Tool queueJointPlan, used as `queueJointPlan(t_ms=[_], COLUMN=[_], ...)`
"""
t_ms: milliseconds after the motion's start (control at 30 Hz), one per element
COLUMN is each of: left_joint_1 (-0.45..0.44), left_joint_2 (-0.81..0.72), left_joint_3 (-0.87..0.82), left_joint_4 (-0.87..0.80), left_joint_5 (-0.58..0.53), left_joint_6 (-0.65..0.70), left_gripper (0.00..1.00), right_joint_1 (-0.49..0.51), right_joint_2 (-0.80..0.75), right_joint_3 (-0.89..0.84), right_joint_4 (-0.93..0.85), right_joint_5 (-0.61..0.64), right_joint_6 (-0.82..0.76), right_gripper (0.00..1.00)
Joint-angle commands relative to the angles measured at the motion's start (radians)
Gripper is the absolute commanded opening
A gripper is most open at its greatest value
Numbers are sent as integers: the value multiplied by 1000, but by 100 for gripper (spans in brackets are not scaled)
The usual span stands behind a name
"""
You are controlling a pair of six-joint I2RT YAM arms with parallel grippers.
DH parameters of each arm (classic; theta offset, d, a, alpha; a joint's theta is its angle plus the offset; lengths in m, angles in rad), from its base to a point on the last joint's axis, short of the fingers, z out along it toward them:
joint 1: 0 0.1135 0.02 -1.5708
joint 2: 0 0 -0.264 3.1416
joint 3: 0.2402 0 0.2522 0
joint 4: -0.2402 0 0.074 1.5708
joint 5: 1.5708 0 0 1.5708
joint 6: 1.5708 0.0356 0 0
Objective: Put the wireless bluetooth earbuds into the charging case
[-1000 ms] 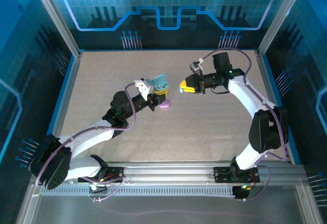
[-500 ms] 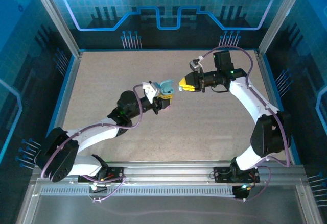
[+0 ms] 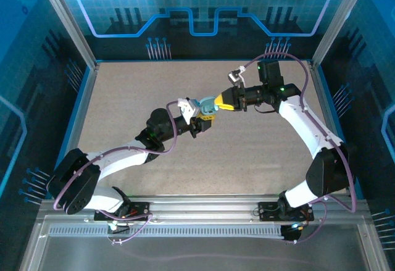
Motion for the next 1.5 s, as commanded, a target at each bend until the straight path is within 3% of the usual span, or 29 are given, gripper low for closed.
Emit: queueJointPlan(t_ms=[0, 533, 1200, 1467], left_joint_1=[-11, -12, -13, -13], left_joint_2=[15, 18, 23, 27], left_joint_3=[34, 30, 24, 17], left_joint_4=[69, 141, 171, 189], left_joint_5=[51, 97, 96, 99], left_joint_6=[-18, -63, -79, -98], left_gripper=[30, 30, 30, 30], right_joint_1=[18, 26, 43, 50], right_joint_2=[-15, -3, -3, -32], right_joint_3=[25, 34, 96, 130], right_joint_4=[-37, -123, -245, -280], right_joint_5=[27, 107, 184, 300], right_joint_6=[-40, -126, -200, -206], right_gripper=[21, 21, 36, 40])
